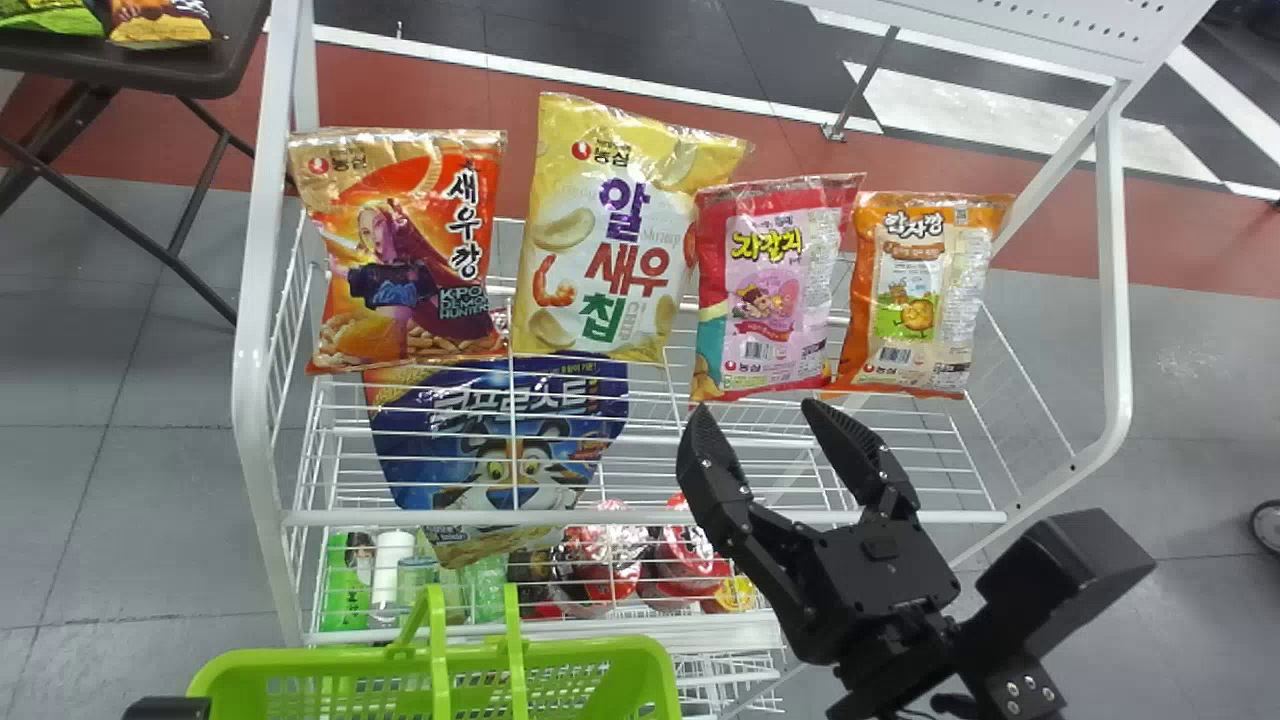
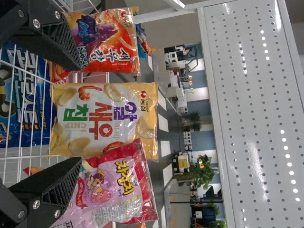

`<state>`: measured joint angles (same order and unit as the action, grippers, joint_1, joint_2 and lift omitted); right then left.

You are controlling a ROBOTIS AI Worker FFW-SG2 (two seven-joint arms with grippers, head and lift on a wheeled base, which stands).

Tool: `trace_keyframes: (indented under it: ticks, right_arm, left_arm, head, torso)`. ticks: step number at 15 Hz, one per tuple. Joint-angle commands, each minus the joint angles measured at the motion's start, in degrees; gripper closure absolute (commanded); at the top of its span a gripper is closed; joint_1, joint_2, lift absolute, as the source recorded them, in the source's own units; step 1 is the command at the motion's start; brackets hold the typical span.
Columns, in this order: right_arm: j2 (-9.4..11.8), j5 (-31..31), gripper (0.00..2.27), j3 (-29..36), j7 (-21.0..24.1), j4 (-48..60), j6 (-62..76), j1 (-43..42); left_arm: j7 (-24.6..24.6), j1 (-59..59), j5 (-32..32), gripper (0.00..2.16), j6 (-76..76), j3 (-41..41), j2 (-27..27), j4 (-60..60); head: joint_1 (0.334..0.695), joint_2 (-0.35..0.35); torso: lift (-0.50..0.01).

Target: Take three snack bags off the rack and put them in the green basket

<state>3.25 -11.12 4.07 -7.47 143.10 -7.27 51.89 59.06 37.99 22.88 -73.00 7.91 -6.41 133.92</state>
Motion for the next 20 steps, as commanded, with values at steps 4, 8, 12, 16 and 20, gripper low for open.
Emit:
trace_keyframes:
  ticks: [4, 8, 12, 16, 20]
  right_arm:
    - [0.0, 0.31, 0.15, -0.03, 0.0, -0.19, 0.63, -0.03]
    - [0.09, 0.48, 0.16, -0.03, 0.0, -0.98, 2.56, -0.21]
    - [0.18, 0.75, 0.17, -0.21, -1.84, -4.94, 5.55, -3.2]
    - [0.09, 0.92, 0.17, -4.25, -8.26, -17.24, 7.31, -15.85]
    - [-0.35, 2.95, 0.17, -11.02, -6.68, -27.97, 3.09, -30.27]
  left_arm:
    - [0.35, -0.29, -0.03, 1.27, -0.09, 0.26, 0.08, -0.41]
    - [0.62, -0.29, -0.03, 1.23, -0.09, 0.35, 0.08, -0.5]
    - [0.53, -0.29, -0.38, 1.22, -0.09, 1.05, 0.08, -0.59]
    - [0.18, -1.52, -1.26, 1.22, -1.14, 2.54, -0.18, -0.94]
    - [0.53, -1.69, -1.26, 1.22, -1.67, 2.72, -0.53, -0.94]
  head:
    - [0.695, -0.35]
    - [0.695, -0.35]
    - [0.695, -0.35]
    - [0.695, -0.35]
    - [0.695, -0.35]
  torso:
    - [-0.022]
    - [-0.022]
    - [-0.022]
    - [-0.022]
    - [-0.022]
